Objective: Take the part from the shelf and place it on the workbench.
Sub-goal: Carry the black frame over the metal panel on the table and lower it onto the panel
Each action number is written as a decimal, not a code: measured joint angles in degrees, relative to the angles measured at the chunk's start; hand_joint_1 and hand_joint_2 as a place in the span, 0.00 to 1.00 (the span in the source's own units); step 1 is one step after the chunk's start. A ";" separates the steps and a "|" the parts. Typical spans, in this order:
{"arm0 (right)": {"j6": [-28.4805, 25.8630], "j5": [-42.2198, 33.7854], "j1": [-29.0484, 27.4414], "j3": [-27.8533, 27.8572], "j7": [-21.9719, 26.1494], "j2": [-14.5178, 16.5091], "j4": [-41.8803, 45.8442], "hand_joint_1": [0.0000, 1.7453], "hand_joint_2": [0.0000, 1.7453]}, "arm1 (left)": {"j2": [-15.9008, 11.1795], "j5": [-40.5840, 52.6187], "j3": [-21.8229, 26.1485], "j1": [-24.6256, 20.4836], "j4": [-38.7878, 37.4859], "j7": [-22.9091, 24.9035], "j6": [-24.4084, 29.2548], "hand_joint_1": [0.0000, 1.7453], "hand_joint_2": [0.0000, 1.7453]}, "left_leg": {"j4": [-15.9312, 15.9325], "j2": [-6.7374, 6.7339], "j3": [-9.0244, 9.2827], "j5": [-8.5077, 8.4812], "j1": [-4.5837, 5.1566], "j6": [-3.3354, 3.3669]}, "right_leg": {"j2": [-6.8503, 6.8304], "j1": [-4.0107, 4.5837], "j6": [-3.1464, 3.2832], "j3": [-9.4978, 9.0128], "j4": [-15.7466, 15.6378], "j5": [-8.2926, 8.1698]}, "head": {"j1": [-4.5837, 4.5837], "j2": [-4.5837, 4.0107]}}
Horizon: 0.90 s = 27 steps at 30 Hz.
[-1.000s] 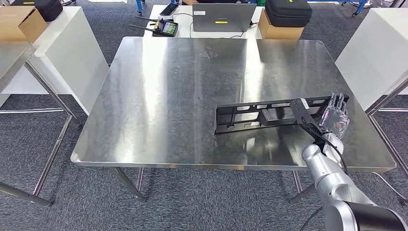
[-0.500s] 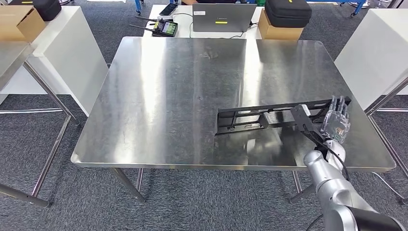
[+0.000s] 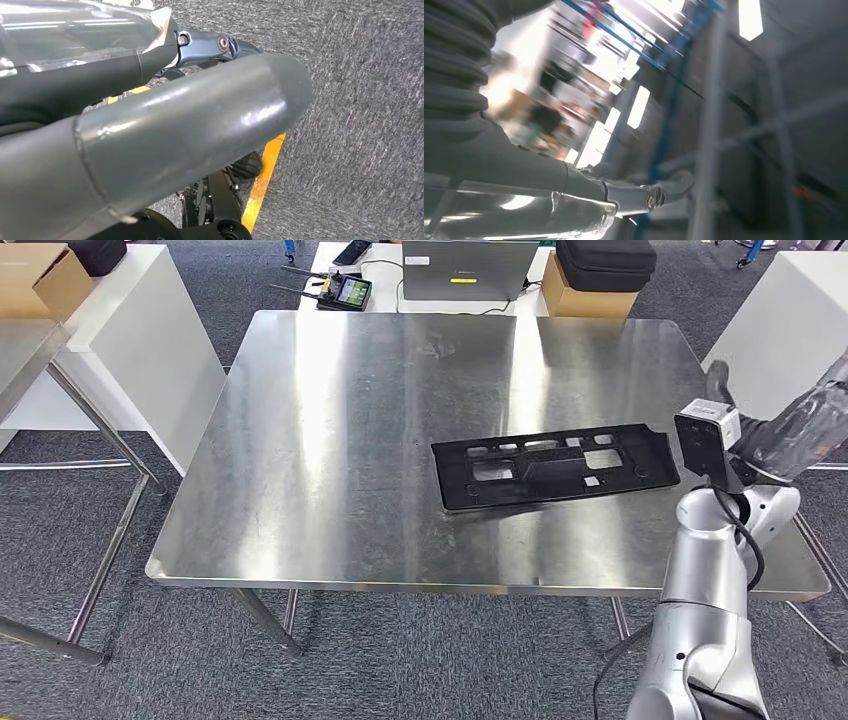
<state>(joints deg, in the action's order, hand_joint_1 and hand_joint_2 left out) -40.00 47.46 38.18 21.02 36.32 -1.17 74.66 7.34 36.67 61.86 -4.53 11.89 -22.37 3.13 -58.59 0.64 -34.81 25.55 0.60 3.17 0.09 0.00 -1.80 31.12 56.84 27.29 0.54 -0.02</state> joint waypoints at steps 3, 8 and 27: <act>-0.01 2.10 -0.49 -3.73 -1.36 1.28 5.86 0.00 1.00 | 0.03 -0.05 0.13 -0.01 0.00 -0.20 0.07 0.00 0.00 | 0.00 -0.06 0.03 0.01 -0.03 -0.02 | 0.01 0.00 0.02 0.02 0.00 0.01 | 0.01 0.00; 0.00 -0.29 -2.70 -8.36 -1.64 2.56 10.16 0.00 1.00 | 0.23 -0.08 0.72 -0.01 0.00 -0.64 0.54 0.00 0.00 | 0.00 -0.02 0.03 0.01 -0.05 -0.03 | -0.01 0.00 0.02 0.00 0.00 0.02 | -0.01 0.00; 9.62 -39.95 -26.40 -33.12 0.62 0.30 15.52 0.00 1.00 | 0.78 -3.38 5.60 -0.53 0.00 2.61 6.67 0.00 0.00 | -0.04 0.00 0.00 0.29 0.01 -0.16 | 0.03 -0.22 -0.08 0.00 -0.09 0.18 | 0.01 0.00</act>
<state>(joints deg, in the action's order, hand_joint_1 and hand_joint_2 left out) -30.38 7.51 11.77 -12.10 36.93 -0.87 90.18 8.13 33.29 67.47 -5.06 11.89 -19.75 9.80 -58.63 0.64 -34.81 25.84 0.60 3.01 0.12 -0.22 -1.88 31.12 56.75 27.47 0.55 -0.02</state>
